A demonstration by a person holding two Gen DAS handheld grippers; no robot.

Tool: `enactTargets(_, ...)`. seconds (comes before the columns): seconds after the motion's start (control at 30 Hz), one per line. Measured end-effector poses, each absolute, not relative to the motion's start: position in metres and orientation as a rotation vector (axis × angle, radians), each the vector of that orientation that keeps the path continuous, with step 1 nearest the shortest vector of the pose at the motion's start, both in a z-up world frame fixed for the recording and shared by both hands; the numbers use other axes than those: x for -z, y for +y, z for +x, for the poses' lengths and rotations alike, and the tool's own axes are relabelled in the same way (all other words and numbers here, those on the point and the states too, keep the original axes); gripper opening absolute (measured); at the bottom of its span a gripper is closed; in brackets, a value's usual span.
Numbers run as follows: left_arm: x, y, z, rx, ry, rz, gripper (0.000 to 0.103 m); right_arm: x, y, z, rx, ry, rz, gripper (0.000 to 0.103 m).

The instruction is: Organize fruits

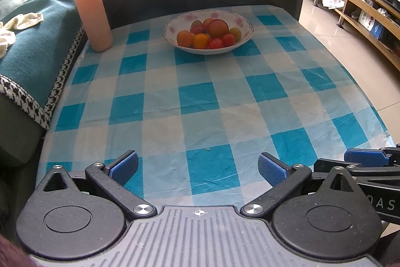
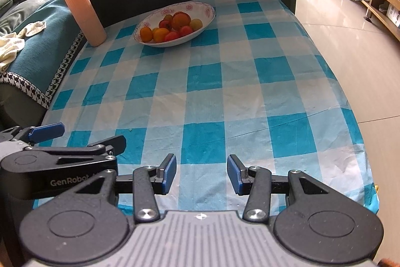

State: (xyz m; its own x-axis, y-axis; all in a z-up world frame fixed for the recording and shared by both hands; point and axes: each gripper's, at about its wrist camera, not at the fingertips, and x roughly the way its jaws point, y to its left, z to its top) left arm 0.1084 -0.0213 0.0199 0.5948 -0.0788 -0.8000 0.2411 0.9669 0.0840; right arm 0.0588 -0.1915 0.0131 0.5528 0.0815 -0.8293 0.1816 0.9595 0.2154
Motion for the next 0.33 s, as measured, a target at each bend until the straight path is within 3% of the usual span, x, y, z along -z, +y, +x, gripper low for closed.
enactTargets(0.33, -0.0173, -0.0218, 0.1084, 0.175, 0.916, 0.199, 0.103, -0.0126, -0.1912, 0.0595, 0.060, 0.988, 0.291, 0.057)
